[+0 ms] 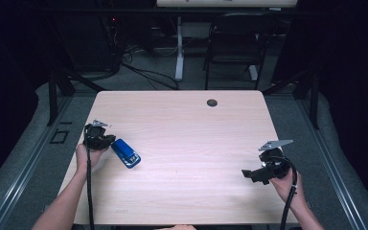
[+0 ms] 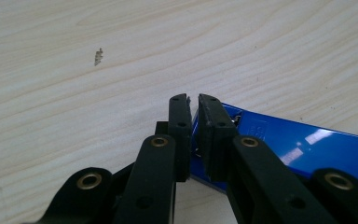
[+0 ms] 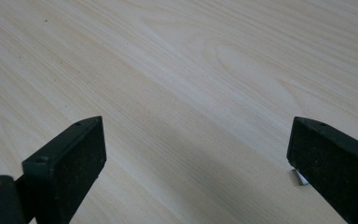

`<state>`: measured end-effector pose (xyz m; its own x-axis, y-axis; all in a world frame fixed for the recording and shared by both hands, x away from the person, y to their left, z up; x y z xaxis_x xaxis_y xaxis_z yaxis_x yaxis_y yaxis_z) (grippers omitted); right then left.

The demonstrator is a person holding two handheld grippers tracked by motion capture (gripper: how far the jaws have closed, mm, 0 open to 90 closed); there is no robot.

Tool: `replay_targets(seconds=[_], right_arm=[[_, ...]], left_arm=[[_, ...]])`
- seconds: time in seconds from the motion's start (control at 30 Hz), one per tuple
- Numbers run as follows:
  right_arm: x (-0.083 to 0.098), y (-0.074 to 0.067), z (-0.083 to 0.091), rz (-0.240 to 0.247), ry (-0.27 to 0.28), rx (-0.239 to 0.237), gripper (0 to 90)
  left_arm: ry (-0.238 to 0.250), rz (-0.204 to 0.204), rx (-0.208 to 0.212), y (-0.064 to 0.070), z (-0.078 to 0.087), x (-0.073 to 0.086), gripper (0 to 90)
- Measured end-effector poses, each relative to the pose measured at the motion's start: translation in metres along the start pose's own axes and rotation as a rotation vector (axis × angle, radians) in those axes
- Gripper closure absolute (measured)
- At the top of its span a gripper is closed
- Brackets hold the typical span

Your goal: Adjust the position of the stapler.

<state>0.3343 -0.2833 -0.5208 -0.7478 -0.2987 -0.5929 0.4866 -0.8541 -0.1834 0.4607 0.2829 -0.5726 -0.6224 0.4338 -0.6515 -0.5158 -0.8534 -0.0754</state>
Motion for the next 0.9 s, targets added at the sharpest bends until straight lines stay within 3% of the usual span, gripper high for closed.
replay_targets(seconds=[0.23,0.27,0.37,0.9], right_arm=[[-0.0003,0.0004,0.0013,0.001,0.012,-0.006,3.9],[0.0000,0.0002,0.0017,-0.001,0.008,-0.010,3.9],[0.0000,0.0003,0.0019,0.002,0.010,-0.008,3.9],[-0.0001,-0.0017,-0.0002,0.010,-0.002,-0.016,4.0]], left_arm=[[0.008,-0.026,0.037,0.0004,-0.0039,-0.0027,89.8],[0.011,-0.030,0.062,0.0025,-0.0030,-0.0045,90.0],[-0.005,-0.055,0.053,0.0032,-0.0022,-0.0055,90.0],[-0.014,-0.038,0.124,-0.0005,0.0014,-0.0026,90.0]])
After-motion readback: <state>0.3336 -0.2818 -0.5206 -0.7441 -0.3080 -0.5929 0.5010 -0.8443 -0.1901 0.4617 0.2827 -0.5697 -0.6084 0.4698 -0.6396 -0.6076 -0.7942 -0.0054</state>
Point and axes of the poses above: each handheld gripper's, and its own axes: z roughly backward along the jaws, x roughly out of its underside, y roughly to its right, the point moved 2 cm from there along -z, roughly forward along the jaws, and after that the axes turned 8 degrees about -z, right-handed, at the moved point
